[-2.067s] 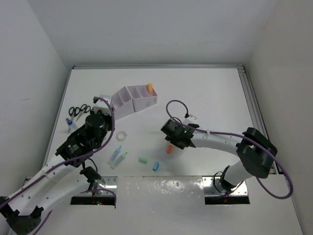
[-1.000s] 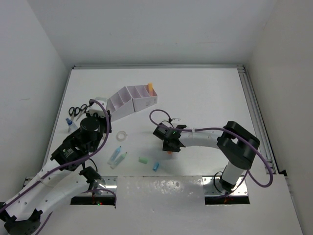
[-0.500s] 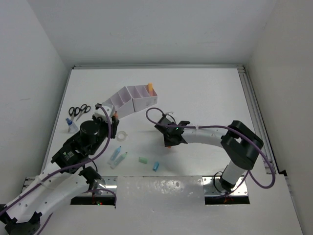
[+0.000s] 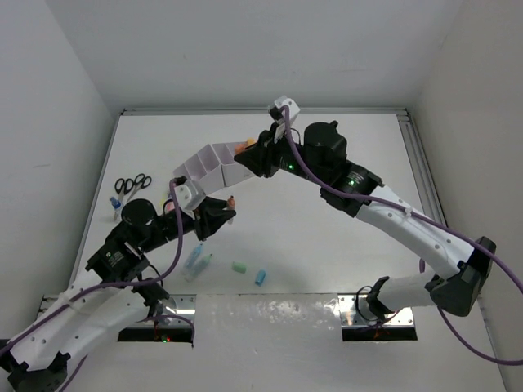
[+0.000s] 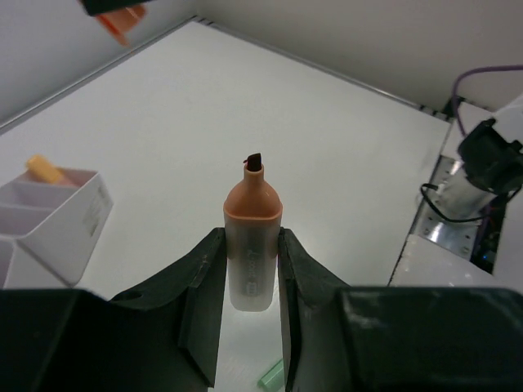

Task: Sort the stationery into containers
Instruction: Close the pen cap on the pen.

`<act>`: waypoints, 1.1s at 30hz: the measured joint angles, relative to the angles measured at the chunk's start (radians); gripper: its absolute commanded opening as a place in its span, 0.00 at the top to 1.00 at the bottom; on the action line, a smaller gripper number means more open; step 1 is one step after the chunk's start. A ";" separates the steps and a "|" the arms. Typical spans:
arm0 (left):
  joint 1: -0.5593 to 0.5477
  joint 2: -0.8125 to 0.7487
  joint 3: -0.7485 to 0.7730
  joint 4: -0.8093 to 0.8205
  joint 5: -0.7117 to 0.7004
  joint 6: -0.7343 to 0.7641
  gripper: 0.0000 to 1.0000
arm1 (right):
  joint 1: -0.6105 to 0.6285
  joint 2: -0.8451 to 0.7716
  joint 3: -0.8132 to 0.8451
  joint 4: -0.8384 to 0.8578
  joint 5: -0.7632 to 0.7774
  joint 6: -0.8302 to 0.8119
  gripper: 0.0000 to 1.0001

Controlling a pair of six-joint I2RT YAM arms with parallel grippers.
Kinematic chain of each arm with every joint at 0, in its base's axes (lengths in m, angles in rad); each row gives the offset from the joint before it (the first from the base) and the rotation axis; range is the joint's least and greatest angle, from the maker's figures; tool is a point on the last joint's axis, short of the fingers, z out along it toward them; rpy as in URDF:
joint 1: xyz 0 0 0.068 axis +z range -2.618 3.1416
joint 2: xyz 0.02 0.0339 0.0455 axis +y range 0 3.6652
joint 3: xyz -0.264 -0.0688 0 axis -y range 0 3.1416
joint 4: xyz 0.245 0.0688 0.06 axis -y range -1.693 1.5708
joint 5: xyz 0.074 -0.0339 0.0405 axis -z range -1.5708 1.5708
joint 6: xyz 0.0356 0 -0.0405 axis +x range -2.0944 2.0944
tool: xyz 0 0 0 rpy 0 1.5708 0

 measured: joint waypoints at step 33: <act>0.108 0.314 0.098 0.353 0.338 -0.153 1.00 | -0.202 -0.121 -0.257 0.571 -0.645 0.260 1.00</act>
